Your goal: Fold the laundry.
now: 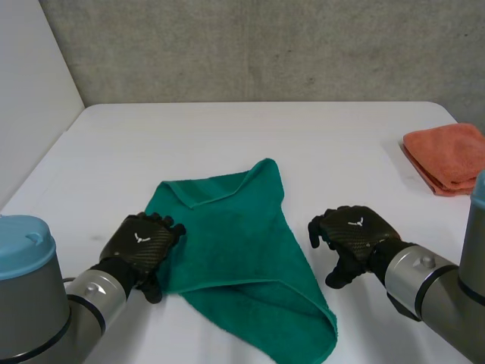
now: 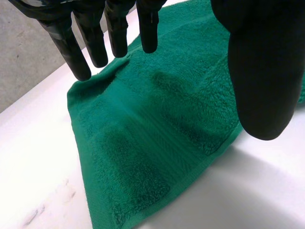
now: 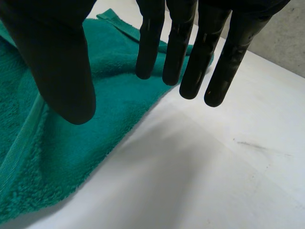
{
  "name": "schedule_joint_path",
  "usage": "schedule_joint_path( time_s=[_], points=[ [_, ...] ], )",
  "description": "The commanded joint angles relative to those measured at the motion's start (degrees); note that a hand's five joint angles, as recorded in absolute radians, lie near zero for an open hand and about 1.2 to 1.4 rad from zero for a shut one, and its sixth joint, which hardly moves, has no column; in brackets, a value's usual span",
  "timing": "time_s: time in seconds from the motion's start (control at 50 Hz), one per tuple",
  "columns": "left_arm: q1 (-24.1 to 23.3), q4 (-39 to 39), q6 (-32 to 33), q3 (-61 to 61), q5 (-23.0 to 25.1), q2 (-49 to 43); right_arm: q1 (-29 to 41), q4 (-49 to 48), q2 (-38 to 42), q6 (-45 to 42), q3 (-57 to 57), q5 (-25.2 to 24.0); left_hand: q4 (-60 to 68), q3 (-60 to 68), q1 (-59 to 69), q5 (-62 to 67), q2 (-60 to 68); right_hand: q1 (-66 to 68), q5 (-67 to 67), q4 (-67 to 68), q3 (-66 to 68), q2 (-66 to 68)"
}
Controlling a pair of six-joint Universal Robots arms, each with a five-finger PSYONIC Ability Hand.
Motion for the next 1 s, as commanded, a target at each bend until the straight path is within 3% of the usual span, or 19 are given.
schedule_joint_path(
  time_s=[0.02,0.18,0.32,0.42,0.52,0.66,0.78,1.0],
  points=[
    [-0.3,3.7,0.0,1.0,2.0,-4.4,0.1,-2.6,0.1,-0.5,2.8,0.3,6.9,7.2,7.0,6.9,7.0,8.8,3.7,4.0,4.0,3.5],
    [-0.8,3.8,-0.1,3.9,2.9,-8.6,-0.6,-3.6,0.2,-0.6,4.9,0.3,11.8,12.1,11.9,11.7,11.9,8.8,3.7,4.0,4.0,3.5],
    [-1.5,3.8,-0.1,6.4,2.9,-11.5,-0.9,-4.2,-0.3,-0.7,6.4,0.3,25.9,26.2,26.0,25.8,26.0,8.9,3.8,4.1,4.2,3.7],
    [-1.3,3.8,-0.2,7.6,2.4,-12.0,-1.0,-4.1,-0.5,-0.7,6.6,0.3,63.8,64.1,64.0,63.8,63.9,8.8,3.7,4.0,4.0,3.5],
    [-1.2,3.8,-0.3,7.7,2.1,-8.1,-1.0,-3.9,-1.6,-0.6,6.6,0.8,63.9,64.2,64.0,63.9,64.0,6.4,1.3,1.6,1.6,1.2],
    [-1.7,3.2,-0.4,7.8,2.1,-1.7,-0.8,-0.1,-1.8,6.9,6.4,0.7,63.9,64.2,64.0,63.9,64.0,-12.1,-17.2,-16.9,-16.9,-17.3],
    [-1.6,3.1,-0.4,8.9,1.9,1.1,-0.6,1.7,-1.3,15.7,6.5,0.6,63.9,64.2,64.0,63.9,64.0,-12.8,-17.9,-17.6,-17.5,-18.0],
    [-2.2,3.0,-0.3,10.6,1.9,1.4,2.9,1.4,3.9,21.3,3.5,-0.5,63.9,64.2,64.0,63.9,64.0,-12.1,-17.2,-16.9,-16.9,-17.3]
  ],
)
